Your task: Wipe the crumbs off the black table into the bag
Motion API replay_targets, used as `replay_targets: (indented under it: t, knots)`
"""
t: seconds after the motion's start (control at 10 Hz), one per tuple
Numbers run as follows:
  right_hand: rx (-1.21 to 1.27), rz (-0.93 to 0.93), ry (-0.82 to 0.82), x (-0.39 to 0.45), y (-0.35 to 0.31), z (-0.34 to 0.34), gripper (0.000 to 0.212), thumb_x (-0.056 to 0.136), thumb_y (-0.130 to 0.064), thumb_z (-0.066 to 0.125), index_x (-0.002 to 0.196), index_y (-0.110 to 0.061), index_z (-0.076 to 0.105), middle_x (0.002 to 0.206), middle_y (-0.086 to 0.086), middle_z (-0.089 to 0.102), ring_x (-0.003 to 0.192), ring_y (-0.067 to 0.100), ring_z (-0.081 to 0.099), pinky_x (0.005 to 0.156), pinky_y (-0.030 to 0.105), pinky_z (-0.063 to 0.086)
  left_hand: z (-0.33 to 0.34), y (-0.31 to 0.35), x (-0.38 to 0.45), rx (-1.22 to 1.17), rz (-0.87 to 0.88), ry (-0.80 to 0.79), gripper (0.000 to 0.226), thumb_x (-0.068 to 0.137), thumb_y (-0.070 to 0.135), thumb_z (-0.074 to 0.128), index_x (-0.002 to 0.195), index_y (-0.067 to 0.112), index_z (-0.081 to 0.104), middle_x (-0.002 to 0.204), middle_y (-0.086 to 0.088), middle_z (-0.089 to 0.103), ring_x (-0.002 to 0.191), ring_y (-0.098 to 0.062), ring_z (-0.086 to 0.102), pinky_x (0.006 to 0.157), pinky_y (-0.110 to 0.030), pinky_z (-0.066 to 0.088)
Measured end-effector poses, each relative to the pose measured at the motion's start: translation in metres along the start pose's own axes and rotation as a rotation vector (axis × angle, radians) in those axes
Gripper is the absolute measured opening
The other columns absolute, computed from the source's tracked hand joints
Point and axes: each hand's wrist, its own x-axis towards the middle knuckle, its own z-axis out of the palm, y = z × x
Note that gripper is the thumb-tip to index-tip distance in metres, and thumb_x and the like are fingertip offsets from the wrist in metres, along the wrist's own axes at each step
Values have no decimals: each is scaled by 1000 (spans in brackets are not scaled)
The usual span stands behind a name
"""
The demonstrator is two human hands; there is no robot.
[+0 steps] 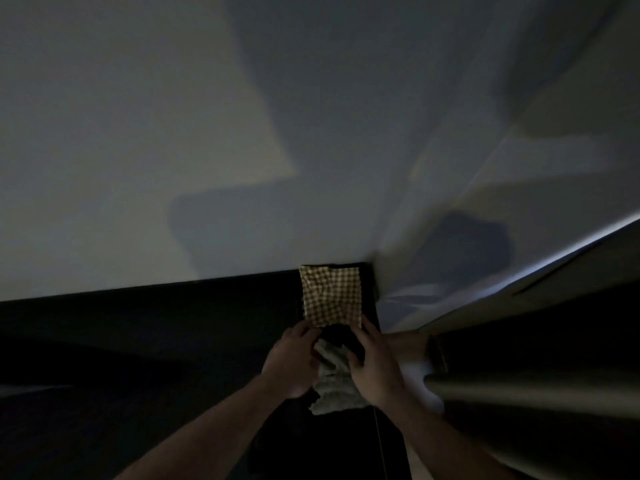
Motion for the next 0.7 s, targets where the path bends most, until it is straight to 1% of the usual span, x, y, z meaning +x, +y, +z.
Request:
replay_targets:
  t: [0.1, 0.2, 0.3, 0.4, 0.5, 0.6, 0.7]
  knots:
    - [-56, -54, 48, -55, 11, 24, 62, 91, -36, 61, 152, -27, 51, 163, 0, 41, 149, 18, 40, 118, 37, 41, 30, 0, -37, 16, 65, -25, 66, 89, 33, 55, 151, 35, 33, 166, 8, 16, 150, -21, 23, 119, -38, 30]
    - [-103, -34, 41, -80, 19, 32, 72, 81, -36, 72, 150, -27, 53, 152, -1, 52, 135, 22, 53, 106, 38, 51, 52, -6, -52, 87, 65, -73, 72, 92, 38, 50, 158, 34, 22, 168, 10, 4, 154, -20, 11, 122, -38, 23]
    - [-188, -22, 24, -69, 18, 28, 68, 84, -24, 71, 149, -29, 53, 146, -1, 55, 128, 28, 59, 105, 39, 51, 57, -8, -48, 209, 82, -127, 84, 90, 39, 49, 161, 30, 7, 169, 8, -10, 156, -20, -3, 125, -43, 13]
    - [-193, -6, 46, -45, 14, 19, 72, 81, -8, 74, 149, -24, 55, 146, 3, 57, 128, 31, 60, 107, 40, 51, 46, 1, -36, 249, 49, -202, 90, 89, 32, 54, 162, 27, 1, 168, 5, -13, 156, -22, -10, 125, -50, 8]
    - [-221, -29, 37, -30, 13, 11, 78, 82, -10, 75, 154, -22, 49, 161, 4, 44, 146, 30, 44, 120, 46, 39, 36, 12, -28, 266, 12, -202, 93, 87, 31, 59, 161, 28, 3, 169, 3, -11, 156, -25, -5, 125, -51, 10]
    - [-312, -60, -111, -34, 11, 10, 77, 90, -19, 64, 161, -22, 35, 170, 3, 27, 157, 34, 24, 128, 49, 24, 33, 16, -36, 274, 6, -253, 95, 86, 29, 60, 161, 28, 2, 170, 1, -2, 155, -29, 6, 123, -50, 17]
    - [-340, -91, -119, -43, 18, 19, 76, 91, -31, 58, 162, -20, 32, 170, 6, 27, 157, 36, 24, 127, 50, 24, 32, 18, -54, 221, 2, -292, 93, 87, 29, 60, 161, 29, 3, 169, -2, 6, 154, -31, 12, 122, -46, 24]
